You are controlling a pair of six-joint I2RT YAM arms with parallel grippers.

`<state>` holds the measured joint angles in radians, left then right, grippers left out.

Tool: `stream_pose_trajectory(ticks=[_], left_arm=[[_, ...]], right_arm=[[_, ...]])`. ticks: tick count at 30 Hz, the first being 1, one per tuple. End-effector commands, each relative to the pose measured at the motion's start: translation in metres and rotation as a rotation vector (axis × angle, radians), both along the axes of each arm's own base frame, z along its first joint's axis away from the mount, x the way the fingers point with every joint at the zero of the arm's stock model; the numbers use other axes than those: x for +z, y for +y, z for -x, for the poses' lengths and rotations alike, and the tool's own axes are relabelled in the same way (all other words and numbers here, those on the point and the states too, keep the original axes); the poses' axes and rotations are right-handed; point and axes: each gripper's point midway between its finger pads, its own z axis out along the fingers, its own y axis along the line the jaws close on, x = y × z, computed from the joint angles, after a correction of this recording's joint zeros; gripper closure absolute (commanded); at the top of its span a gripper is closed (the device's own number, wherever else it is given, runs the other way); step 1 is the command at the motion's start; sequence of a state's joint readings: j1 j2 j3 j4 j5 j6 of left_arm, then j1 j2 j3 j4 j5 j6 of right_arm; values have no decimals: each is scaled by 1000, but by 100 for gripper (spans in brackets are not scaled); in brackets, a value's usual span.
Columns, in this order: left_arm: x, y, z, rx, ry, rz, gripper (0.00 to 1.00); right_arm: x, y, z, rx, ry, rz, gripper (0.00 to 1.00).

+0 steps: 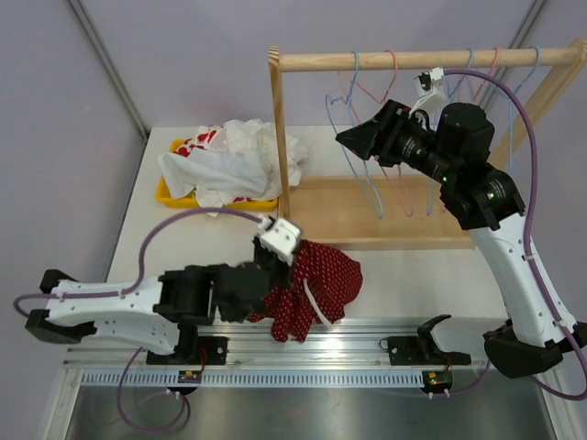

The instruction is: Remove the skirt from the hanger

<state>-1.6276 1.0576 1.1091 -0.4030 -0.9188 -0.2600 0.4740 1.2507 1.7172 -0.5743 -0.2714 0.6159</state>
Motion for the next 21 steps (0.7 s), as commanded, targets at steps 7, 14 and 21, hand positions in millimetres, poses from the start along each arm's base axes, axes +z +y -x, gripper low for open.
stream_pose_trajectory(ticks=[7, 14, 21], left_arm=[[159, 125, -161, 321, -199, 128, 100], [264, 199, -286, 498, -261, 242, 100], [227, 189, -393, 439, -195, 376, 100]], right_arm=[[9, -27, 31, -46, -93, 21, 0], [-5, -52, 65, -74, -129, 43, 1], [-50, -56, 80, -52, -91, 81, 1]])
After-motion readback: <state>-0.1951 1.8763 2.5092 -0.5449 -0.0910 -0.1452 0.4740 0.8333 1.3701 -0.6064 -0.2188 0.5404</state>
